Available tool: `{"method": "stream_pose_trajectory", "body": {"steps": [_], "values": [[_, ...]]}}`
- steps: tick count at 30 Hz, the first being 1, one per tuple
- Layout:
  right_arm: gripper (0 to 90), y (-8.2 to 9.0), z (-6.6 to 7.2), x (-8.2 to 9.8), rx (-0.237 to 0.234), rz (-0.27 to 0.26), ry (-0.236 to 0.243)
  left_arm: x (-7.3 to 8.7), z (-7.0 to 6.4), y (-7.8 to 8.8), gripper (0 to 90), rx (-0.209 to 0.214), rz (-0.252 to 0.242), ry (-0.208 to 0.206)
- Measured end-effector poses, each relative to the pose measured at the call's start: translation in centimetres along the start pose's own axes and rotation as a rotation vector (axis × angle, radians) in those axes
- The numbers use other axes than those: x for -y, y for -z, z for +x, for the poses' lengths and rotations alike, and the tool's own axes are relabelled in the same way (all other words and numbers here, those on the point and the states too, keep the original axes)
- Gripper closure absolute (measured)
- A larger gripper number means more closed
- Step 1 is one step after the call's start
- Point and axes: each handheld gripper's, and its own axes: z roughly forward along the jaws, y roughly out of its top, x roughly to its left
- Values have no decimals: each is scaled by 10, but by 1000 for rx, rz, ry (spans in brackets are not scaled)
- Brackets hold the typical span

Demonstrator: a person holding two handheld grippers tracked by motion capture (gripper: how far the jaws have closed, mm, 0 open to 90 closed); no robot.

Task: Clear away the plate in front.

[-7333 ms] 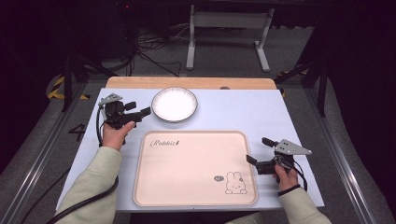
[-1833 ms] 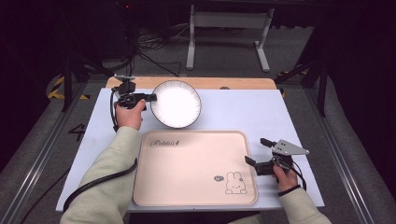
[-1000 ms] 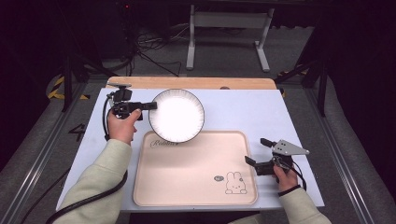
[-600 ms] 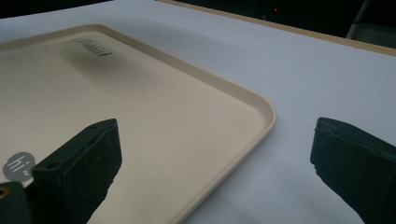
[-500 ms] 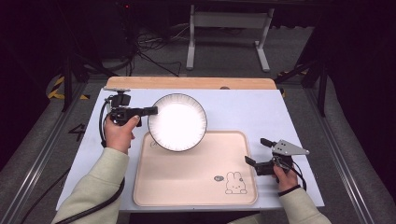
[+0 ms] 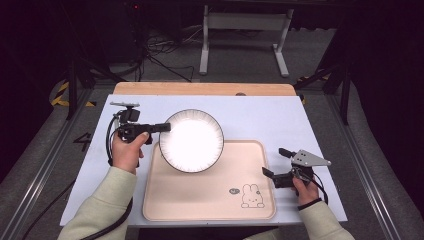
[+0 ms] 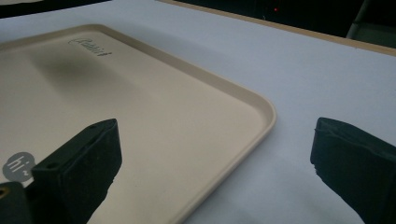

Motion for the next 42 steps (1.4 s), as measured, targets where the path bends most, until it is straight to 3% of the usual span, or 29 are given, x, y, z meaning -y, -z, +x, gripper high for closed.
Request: {"method": "stream_pose_trajectory", "body": {"steps": [10,25,29,42], "values": [[26,0,0,0,2,-1,1,20,2,-16,812,14,69,13],[26,0,0,0,3,-1,1,38,0,-35,805,40,160,15],[26,0,0,0,2,-3,2,42,3,-43,802,43,188,35],[26,0,0,0,1,-3,2,50,5,-58,800,66,223,53]]}}
